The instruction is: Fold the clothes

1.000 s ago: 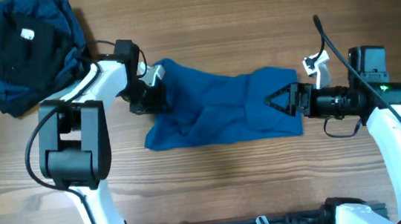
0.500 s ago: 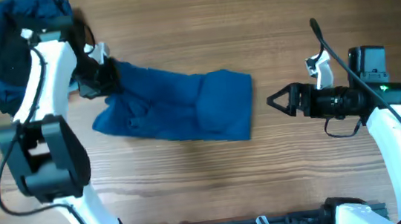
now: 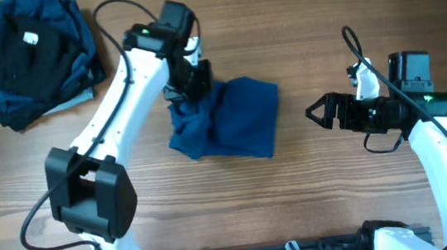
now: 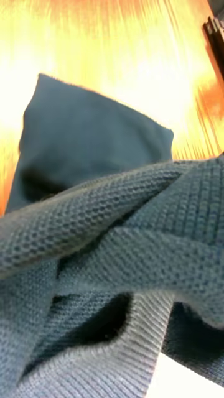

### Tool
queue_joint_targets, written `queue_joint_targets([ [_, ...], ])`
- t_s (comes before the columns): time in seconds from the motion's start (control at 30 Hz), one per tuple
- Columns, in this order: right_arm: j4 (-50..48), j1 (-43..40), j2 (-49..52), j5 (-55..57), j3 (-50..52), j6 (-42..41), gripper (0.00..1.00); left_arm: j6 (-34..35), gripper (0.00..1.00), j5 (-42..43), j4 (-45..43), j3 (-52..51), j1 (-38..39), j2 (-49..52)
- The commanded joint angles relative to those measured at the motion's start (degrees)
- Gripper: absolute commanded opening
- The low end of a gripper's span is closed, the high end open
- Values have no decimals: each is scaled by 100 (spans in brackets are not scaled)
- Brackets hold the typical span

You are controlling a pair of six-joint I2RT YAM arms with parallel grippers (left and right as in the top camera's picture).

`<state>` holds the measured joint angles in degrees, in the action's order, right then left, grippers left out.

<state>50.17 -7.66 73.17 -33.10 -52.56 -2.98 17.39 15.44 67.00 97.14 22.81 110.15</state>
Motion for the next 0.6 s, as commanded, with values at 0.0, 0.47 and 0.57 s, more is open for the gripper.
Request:
queue_joint_targets([
  [0.0, 4, 20, -74, 120, -37, -63, 99, 433, 9, 33, -249, 101, 380, -101],
  [0.47, 103, 20, -74, 118, -37, -68, 99, 450, 14, 35, -1093, 103, 1410, 216],
  [0.57, -13, 20, -74, -236, -37, -258, 100, 424, 23, -656, -975, 105, 1259, -192],
])
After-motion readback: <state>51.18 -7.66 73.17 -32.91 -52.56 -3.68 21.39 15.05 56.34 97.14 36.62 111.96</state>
